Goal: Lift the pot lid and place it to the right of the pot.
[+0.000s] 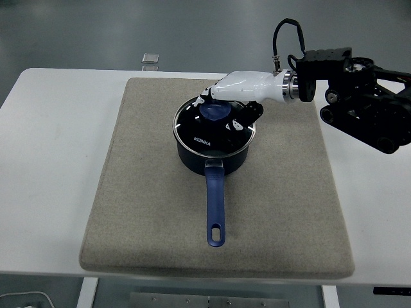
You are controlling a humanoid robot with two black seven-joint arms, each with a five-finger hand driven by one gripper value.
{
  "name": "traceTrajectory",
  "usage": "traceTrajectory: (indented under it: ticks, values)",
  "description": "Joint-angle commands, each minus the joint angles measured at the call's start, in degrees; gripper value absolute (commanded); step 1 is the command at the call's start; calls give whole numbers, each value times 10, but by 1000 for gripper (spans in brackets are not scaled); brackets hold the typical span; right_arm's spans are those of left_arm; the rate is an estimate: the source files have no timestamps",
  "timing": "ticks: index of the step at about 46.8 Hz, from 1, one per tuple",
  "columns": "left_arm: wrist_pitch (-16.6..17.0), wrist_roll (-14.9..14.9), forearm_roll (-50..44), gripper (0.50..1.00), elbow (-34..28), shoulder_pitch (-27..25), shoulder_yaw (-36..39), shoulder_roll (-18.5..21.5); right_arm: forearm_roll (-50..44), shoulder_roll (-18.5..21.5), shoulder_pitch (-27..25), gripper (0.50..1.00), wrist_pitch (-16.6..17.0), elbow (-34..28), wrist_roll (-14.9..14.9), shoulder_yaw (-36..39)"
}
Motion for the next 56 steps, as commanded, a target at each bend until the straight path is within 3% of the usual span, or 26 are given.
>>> traceTrajectory:
  ticks: [1, 6, 56]
  values:
    - [0, 0, 0, 1000, 0, 0, 0, 0, 0, 0, 1, 629, 1, 0, -1, -1]
    - [0, 0, 1, 1000, 0, 0, 0, 0, 0, 0, 2, 501, 3, -3, -3, 0]
    - [0, 0, 0, 1000, 0, 0, 0, 0, -4, 4, 34, 500, 25, -5, -5, -8]
